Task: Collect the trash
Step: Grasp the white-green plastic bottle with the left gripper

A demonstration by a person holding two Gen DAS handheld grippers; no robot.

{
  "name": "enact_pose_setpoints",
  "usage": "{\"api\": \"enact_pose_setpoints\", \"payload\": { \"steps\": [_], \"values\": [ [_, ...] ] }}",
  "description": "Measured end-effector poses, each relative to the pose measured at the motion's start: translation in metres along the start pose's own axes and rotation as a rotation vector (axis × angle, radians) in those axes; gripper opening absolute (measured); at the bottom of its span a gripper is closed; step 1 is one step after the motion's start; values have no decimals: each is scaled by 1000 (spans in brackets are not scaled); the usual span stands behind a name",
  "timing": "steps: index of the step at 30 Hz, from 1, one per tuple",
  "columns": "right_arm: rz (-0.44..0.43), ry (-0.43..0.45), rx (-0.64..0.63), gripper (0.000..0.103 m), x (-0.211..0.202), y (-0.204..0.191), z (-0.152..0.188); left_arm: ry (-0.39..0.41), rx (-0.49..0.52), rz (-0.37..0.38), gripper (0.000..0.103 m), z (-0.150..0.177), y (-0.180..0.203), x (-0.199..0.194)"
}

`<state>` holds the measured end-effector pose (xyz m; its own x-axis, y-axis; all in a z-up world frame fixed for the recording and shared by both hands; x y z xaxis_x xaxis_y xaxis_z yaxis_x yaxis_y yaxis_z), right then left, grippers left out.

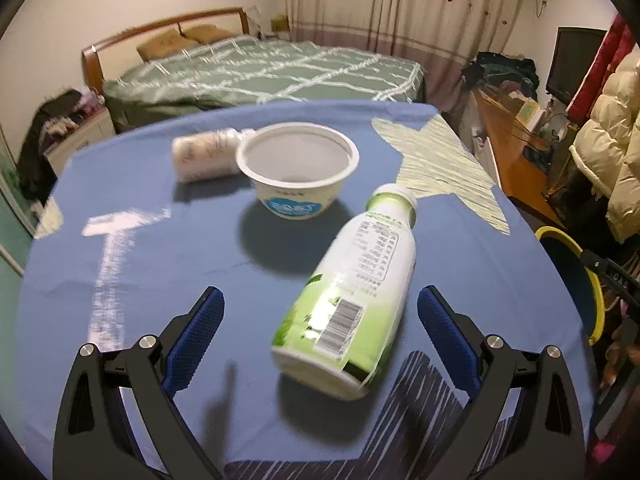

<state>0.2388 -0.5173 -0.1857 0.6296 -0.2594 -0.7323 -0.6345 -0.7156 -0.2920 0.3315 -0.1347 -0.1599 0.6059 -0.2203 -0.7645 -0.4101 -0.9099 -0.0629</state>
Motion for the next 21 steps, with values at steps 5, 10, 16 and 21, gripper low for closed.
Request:
{"api": "enact_pose_setpoints", "payload": {
  "steps": [5,10,16,21],
  "values": [
    [-4,-11,2,73,2,0,-3,-19,23,9,88,-3,8,12],
    [-9,-14,-6,73,4,-1,-1,-44,18,26,73,-1,10,21],
    [-26,-13,3,73,4,2,-1,-43,29,33,61,-3,14,21],
    [-37,3,-28,73,-1,-1,2,-28,27,41,58,-6,18,14]
  ]
}}
Point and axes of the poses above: each gripper's, at about its wrist camera, not at the fingertips, and x roughly the way its jaws point, y to its right, z to its underside, the point moved 2 cm from there along x, roughly the way its jaws point, and after that the axes turned 12 degrees about x, right-handed, at the moved point
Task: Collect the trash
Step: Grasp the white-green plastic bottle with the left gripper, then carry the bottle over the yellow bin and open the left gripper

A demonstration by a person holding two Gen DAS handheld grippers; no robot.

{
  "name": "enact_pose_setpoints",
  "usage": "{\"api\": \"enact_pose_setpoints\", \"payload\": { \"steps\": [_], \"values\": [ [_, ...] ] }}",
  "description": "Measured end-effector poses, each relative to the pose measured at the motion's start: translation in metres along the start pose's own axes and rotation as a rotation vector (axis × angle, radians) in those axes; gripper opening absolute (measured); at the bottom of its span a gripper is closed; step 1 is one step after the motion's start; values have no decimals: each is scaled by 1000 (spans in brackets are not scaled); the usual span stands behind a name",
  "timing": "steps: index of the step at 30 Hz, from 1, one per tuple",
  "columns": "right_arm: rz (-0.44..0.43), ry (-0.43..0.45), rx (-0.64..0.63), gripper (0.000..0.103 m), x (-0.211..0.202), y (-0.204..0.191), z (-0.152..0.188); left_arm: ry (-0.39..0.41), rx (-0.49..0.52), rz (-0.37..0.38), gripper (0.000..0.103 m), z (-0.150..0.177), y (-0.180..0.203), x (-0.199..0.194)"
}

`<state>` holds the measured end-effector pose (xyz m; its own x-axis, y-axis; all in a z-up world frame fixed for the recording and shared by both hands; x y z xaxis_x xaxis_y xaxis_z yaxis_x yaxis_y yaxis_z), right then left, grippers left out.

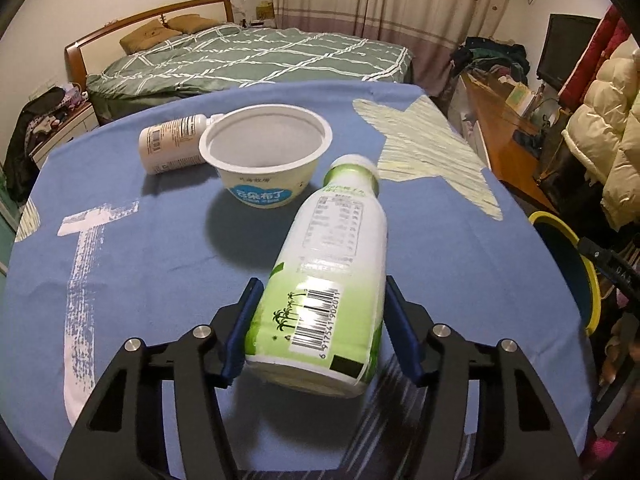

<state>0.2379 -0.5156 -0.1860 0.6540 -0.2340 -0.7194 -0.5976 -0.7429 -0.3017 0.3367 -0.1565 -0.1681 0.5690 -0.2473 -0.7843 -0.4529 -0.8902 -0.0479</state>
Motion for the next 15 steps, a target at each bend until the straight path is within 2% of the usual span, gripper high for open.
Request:
{"api": "enact_pose_setpoints", "payload": {
  "steps": [6,15],
  "values": [
    [-22,8,-59,73,-9,2,0,44,19,12,52,-8,15,-23],
    [-29,42,-47,73,-34,34,-14,83,54,39,51,-19,56,-39]
  ]
}}
Point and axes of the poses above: each gripper's, at about its wrist camera, not at the fingertips, and x roughly the way its jaws point, y to its right, z to its underside, the point moved 2 cm from there along x, roughly the way its jaws point, and after that the axes turned 12 degrees about x, right-handed, at the moved point
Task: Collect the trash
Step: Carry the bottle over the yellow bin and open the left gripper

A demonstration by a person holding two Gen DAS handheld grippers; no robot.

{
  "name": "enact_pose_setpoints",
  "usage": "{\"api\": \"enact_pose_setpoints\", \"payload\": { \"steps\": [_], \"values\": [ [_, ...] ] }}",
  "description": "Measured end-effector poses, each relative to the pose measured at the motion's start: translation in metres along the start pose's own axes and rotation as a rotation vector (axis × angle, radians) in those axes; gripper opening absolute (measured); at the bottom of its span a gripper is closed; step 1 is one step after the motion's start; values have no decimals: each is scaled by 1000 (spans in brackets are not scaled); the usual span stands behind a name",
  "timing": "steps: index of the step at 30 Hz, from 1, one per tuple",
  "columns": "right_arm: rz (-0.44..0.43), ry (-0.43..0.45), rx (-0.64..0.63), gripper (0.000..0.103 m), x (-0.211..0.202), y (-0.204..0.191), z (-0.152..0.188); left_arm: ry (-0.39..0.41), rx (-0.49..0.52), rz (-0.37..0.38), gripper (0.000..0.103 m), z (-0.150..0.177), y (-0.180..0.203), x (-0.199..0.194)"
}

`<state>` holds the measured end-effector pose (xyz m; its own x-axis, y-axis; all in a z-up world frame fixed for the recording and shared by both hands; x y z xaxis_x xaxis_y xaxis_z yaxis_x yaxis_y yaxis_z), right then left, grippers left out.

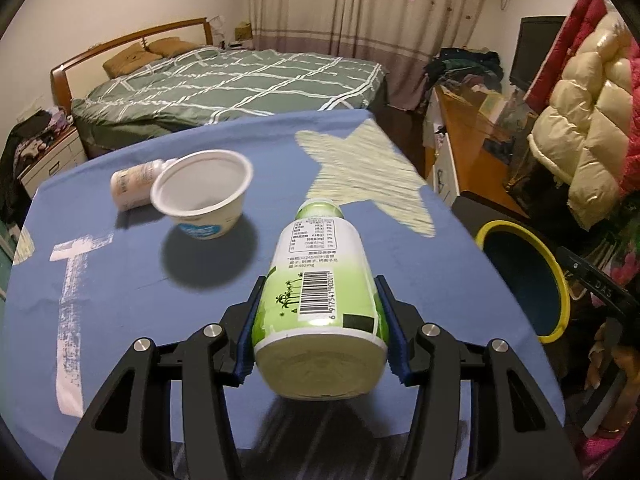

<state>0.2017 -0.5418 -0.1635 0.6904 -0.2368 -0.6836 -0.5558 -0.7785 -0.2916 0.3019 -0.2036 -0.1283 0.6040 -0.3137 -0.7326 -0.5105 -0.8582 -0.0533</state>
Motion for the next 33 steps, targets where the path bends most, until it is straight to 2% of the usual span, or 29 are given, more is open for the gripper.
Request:
{"api": "enact_pose_setpoints", "payload": {
  "steps": [8,22,29,33],
  "values": [
    [13,18,-7,73,-17,30,-7,27,64,58,51,-19,54,-3],
    [88,12,57,73,-34,96,-6,-6,258,241,51,-51,195,31],
    [116,14,95,73,-39,121,-3,-54,336,276,52,-56,255,66],
    [128,14,108,73,-41,129,-1,-62,352,274,52,-57,270,80]
  ]
}}
Point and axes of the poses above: each gripper's, at about its wrist camera, not at the fingertips, and x roughly the way its jaws point, y to its right, z to its underside, the point moved 2 cm from there along x, roughly the way its jaws point, and after that the axes turned 12 degrees about x, right-handed, at the moved point
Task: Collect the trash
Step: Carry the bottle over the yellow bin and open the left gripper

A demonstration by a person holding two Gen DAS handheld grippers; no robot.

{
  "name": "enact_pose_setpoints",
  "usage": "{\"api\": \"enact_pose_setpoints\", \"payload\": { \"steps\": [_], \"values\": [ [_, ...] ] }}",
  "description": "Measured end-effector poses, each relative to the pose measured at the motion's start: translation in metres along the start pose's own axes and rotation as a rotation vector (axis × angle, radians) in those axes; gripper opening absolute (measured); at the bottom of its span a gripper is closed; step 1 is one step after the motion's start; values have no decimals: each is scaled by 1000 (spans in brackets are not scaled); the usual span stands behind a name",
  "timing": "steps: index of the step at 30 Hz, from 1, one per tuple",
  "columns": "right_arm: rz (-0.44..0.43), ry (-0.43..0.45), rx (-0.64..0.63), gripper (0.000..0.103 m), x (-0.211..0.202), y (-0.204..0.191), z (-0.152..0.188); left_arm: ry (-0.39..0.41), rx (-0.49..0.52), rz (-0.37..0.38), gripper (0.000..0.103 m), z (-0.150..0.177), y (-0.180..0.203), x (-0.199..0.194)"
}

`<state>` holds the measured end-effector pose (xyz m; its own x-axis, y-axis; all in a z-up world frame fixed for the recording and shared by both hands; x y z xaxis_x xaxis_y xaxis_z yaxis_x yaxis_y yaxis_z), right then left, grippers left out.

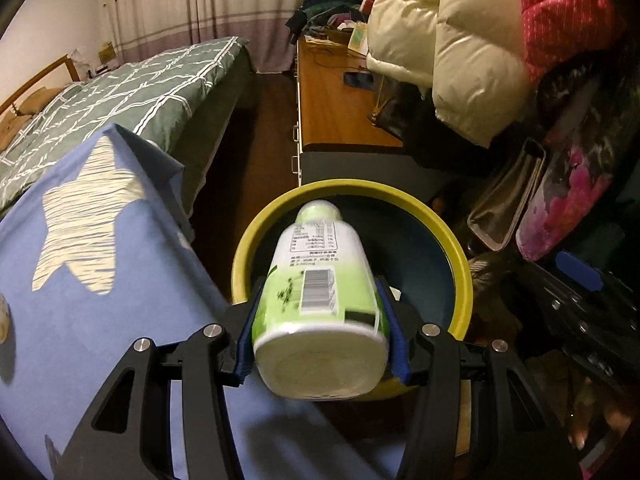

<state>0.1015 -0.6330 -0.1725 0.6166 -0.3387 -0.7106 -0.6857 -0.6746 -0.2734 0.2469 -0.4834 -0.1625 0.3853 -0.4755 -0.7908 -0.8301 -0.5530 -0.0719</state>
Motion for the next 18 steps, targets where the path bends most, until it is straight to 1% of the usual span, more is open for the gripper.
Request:
{"api": "enact_pose_setpoints", "payload": {
  "steps": [2,4,5,11,13,17,18],
  "values": [
    [6,-2,1,73,0,0,0,5,-1,-11,53,-1,1,2],
    [8,-2,-2,73,0,-1,1,22,-5,-20,68,-1,-1,-4],
    [8,-2,-2,73,0,0,0,41,-6,-36,69,-1,-4,-10],
    [-2,-6,-17,73,0,-10,3,104,-31,-96,72,14,-32,-57],
    [-12,-7,-23,73,-2,-15,5,126,-50,-134,77,25,-45,-75],
    [-33,-15,-52,73,-4,-31,9,155,-97,-215,78,53,-77,-108],
    [-40,-17,-63,73,-5,-37,11,159,-112,-237,80,62,-86,-116]
  ]
}}
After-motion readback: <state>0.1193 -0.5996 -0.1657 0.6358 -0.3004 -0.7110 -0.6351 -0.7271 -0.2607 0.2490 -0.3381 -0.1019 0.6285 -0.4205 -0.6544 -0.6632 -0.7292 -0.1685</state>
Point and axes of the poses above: each gripper's, at about its wrist camera, not at the fingertips, and x roughly the way its jaws point, y to its right, z to its underside, the point moved 2 cm from there along x, roughly the way its jaws point, and after that the axes turned 12 degrees about x, right-handed, at the moved point
